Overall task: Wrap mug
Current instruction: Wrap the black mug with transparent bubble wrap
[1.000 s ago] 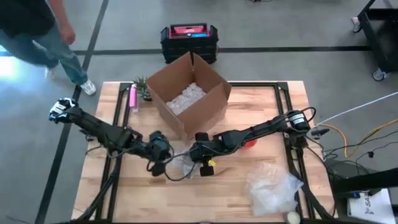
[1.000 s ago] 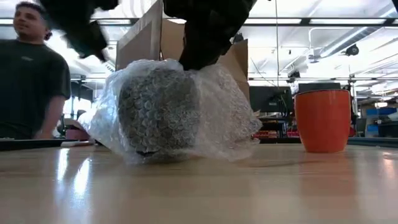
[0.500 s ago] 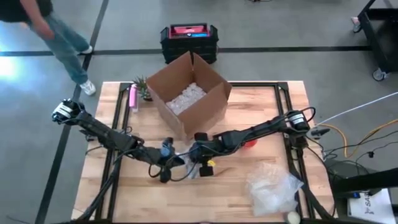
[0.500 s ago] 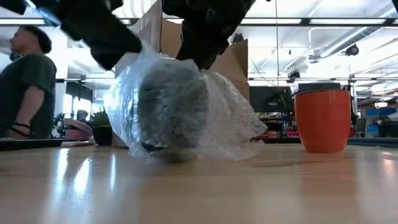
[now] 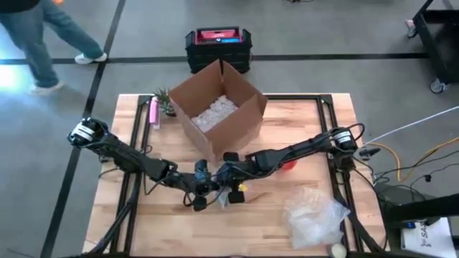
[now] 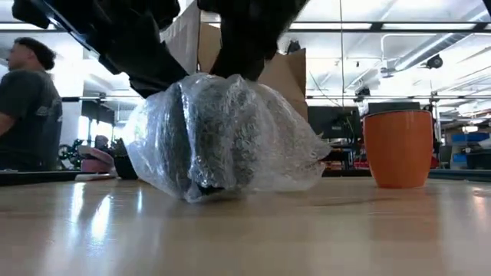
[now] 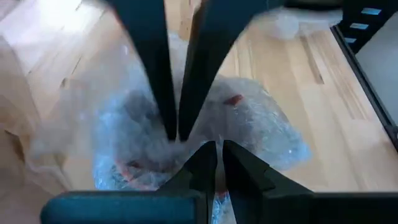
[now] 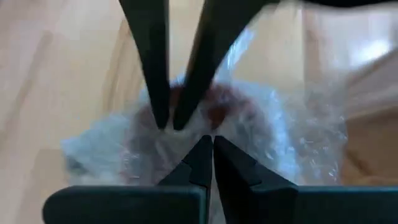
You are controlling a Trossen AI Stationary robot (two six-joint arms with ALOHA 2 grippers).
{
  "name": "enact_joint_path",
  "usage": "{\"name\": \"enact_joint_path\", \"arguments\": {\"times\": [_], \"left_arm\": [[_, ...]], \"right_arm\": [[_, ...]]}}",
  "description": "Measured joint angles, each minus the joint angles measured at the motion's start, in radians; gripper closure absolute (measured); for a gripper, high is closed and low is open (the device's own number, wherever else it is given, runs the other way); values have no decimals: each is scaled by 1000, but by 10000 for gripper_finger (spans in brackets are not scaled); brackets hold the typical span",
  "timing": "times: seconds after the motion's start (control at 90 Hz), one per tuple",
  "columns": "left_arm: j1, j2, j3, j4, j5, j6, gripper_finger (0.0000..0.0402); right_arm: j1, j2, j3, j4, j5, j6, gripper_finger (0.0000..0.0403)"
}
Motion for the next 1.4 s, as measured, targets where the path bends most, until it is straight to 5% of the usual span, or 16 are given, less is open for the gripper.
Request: {"name": "enact_joint_path", "arguments": {"times": [0.356, 0.767, 1.111, 1.4], "left_arm": [[0, -56, -5, -22, 7, 0, 381], [20, -116, 8, -33, -26, 29, 381], [51, -7, 18, 3, -23, 26, 381], [52, -13, 16, -9, -12, 26, 381]], "right_arm": [[-10, 22, 64, -89, 87, -5, 400], [10, 147, 60, -52, 30, 3, 401], [11, 115, 57, -73, 19, -2, 401], [11, -55, 57, -186, 24, -1, 401]]}}
